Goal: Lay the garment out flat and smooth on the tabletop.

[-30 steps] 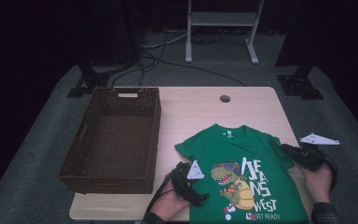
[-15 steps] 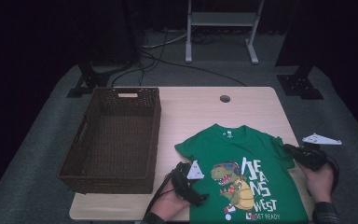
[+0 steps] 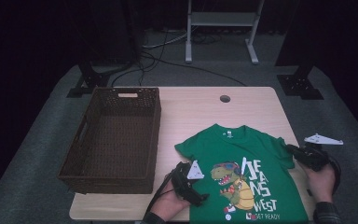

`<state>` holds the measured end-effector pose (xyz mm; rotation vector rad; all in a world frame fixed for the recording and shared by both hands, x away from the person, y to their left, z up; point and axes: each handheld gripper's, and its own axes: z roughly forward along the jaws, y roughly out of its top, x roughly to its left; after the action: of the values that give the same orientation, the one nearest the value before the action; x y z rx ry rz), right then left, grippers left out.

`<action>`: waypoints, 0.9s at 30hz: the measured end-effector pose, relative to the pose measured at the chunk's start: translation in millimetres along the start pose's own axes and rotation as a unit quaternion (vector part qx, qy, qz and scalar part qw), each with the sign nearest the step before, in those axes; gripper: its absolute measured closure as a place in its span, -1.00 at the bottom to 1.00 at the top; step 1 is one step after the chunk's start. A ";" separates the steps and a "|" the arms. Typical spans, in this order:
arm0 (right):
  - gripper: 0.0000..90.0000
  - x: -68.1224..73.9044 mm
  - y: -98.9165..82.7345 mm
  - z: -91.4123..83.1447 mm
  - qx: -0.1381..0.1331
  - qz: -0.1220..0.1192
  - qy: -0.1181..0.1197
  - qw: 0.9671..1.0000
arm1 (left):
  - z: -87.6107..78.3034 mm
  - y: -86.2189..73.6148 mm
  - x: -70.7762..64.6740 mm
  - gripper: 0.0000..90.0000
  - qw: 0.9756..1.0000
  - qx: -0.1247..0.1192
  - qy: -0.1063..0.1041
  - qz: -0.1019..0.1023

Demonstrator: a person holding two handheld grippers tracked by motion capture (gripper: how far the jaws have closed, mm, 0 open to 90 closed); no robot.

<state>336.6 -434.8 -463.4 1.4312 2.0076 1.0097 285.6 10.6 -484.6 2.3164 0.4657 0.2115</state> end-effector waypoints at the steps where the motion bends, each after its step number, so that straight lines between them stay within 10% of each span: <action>1: 0.88 -0.6 -0.3 0.2 0.001 0.003 -0.001 1.000 | 0.0 0.0 0.0 -1.00 1.000 0.000 0.000 0.000; 16: 0.08 6.3 2.7 -4.1 -0.015 0.000 0.009 1.000 | 0.0 0.0 0.0 -1.00 1.000 0.000 0.000 0.000; 27: -0.68 28.2 5.4 -6.9 -0.029 -0.040 0.073 0.996 | 0.0 0.0 0.0 -1.00 1.000 0.000 0.000 0.000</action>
<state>325.1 -409.4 -453.8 1.2696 2.1030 1.1575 285.6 10.6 -484.6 2.3164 0.4653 0.2114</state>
